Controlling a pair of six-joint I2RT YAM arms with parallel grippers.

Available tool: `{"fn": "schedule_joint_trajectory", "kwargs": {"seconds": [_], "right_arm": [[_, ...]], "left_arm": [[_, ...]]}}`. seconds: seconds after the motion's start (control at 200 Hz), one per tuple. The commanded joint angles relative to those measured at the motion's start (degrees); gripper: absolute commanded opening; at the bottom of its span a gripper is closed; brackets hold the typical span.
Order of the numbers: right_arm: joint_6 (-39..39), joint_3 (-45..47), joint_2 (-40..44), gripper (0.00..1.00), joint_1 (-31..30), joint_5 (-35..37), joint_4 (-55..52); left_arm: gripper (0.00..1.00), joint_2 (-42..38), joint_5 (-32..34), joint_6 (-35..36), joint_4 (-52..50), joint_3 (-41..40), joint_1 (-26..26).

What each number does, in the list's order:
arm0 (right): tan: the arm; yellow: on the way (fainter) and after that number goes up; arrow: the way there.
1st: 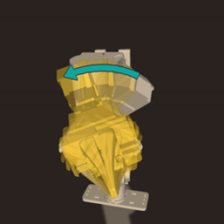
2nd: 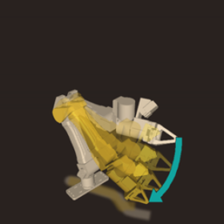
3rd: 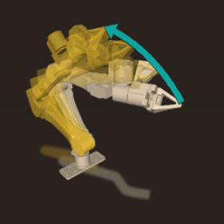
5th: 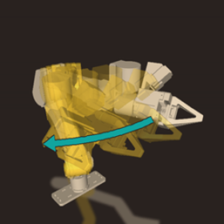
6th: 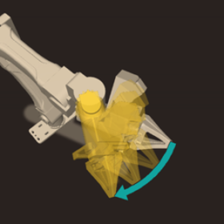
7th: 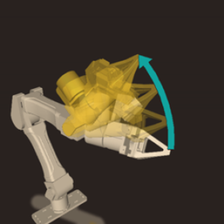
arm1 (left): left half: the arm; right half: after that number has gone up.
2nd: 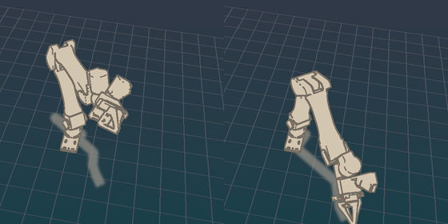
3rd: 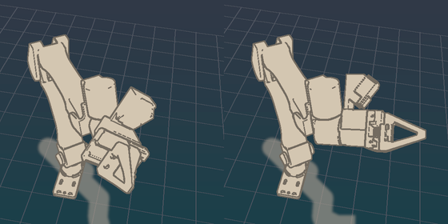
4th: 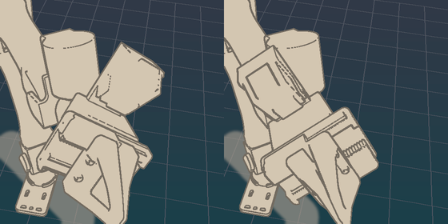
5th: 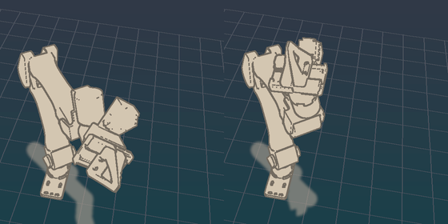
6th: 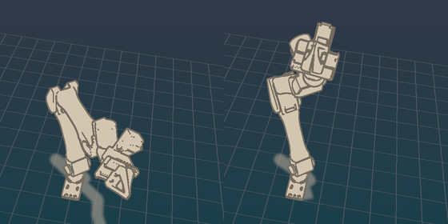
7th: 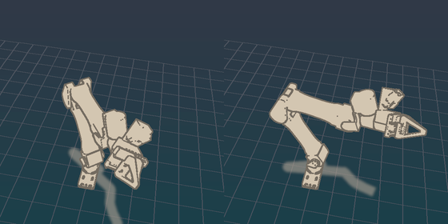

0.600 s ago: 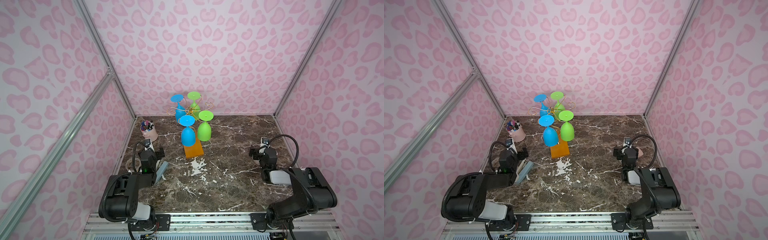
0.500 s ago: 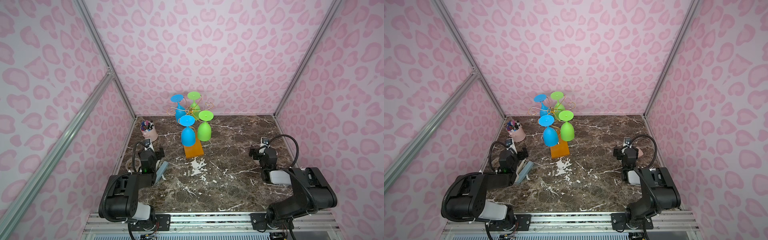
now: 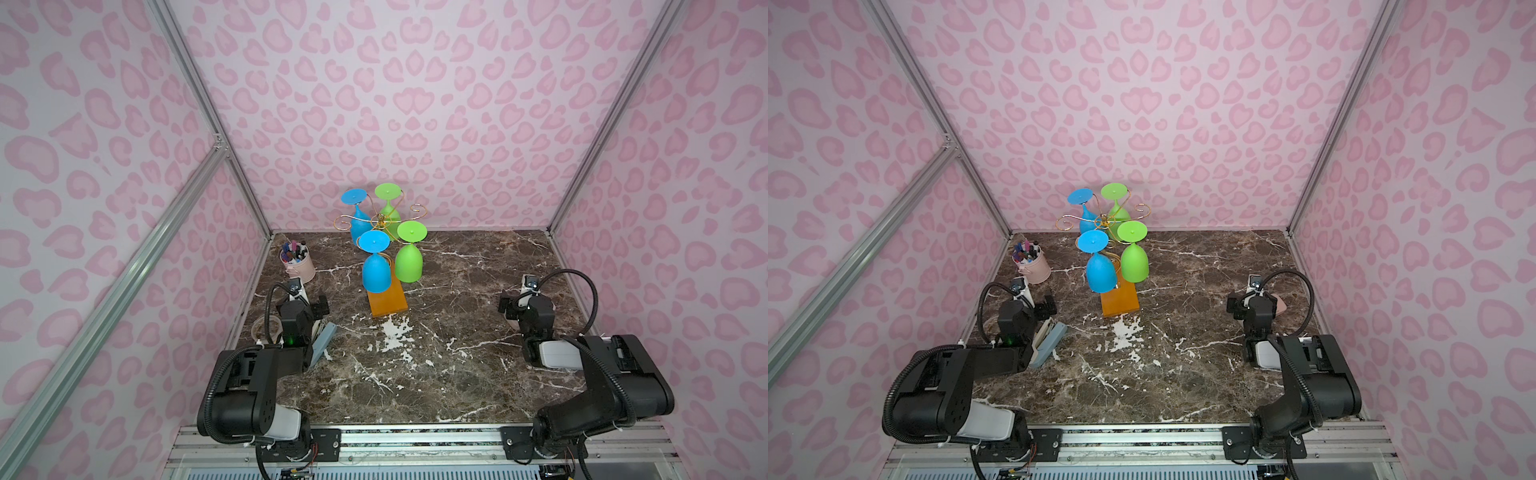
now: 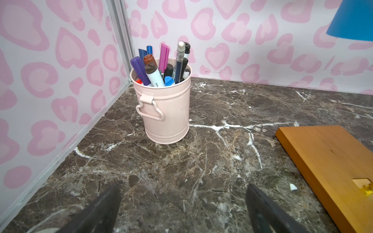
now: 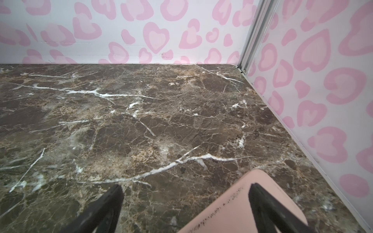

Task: Take the wine glass off the wine glass rack
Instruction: Pick up the wine glass from the wine glass rack.

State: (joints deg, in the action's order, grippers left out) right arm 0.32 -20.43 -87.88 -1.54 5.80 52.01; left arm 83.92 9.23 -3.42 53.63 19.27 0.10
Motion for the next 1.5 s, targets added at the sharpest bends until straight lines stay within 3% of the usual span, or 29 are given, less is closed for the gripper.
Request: {"fn": "schedule_joint_trajectory", "kwargs": {"seconds": [0.0,0.275,0.4,0.48,0.55,0.61,0.65,0.71,0.805,0.885,1.02,1.2,1.375,1.495], "right_arm": [[0.2,-0.2,-0.3,0.99,0.1,-0.3,1.3],[-0.2,0.2,0.1,0.99,0.1,-0.5,1.7],[-1.4,2.3,3.1,0.99,-0.5,-0.9,3.6],[0.2,0.6,7.3,0.99,-1.0,3.9,-2.4],[4.8,-5.5,12.7,0.99,-0.9,6.3,-19.3],[9.7,-10.0,17.0,0.99,-1.0,3.4,-29.7],[14.1,-10.9,19.5,0.99,-1.1,1.1,-31.7],[26.8,-11.7,23.8,0.99,-0.6,0.5,-36.1],[28.8,-8.2,27.8,0.99,0.3,-9.3,-30.8],[25.7,-6.3,30.2,0.98,-0.9,-17.2,-24.9],[14.8,-10.9,33.6,0.97,-11.2,-11.6,-33.3],[4.8,-14.7,31.3,0.9,-25.3,-12.1,-29.9],[7.9,-20.1,23.1,0.83,-27.6,-21.2,-23.7],[15.1,-24.5,19.7,0.73,-26.1,-27.6,-20.6]], "left_arm": [[0.97,0.1,-0.3,-0.2,0.6,0.2,0.0],[0.97,-0.4,-0.1,0.0,1.0,0.0,0.0],[0.99,-6.4,3.7,0.6,-12.6,5.4,-1.5],[1.0,-10.5,8.6,1.1,-12.4,4.0,-3.7],[0.99,-14.4,12.0,-1.5,-13.1,2.4,-4.5],[0.98,-18.1,12.7,-4.8,-14.8,1.8,-4.5],[0.97,-20.4,12.4,-6.5,-15.4,1.6,-4.5],[0.97,-23.7,11.7,-8.4,-16.7,1.7,-4.5],[0.97,-28.6,11.1,-11.9,-20.2,3.1,-4.5],[0.97,-31.9,8.7,-14.0,-21.7,4.0,-4.5],[0.97,-36.2,4.3,-20.2,-27.0,7.1,-3.9],[0.97,-41.7,-1.5,-22.8,-30.1,9.2,-3.7],[0.97,-45.2,-6.3,-24.8,-33.7,11.0,-3.6],[0.97,-47.4,-6.8,-24.9,-36.4,12.2,-3.6]]}}
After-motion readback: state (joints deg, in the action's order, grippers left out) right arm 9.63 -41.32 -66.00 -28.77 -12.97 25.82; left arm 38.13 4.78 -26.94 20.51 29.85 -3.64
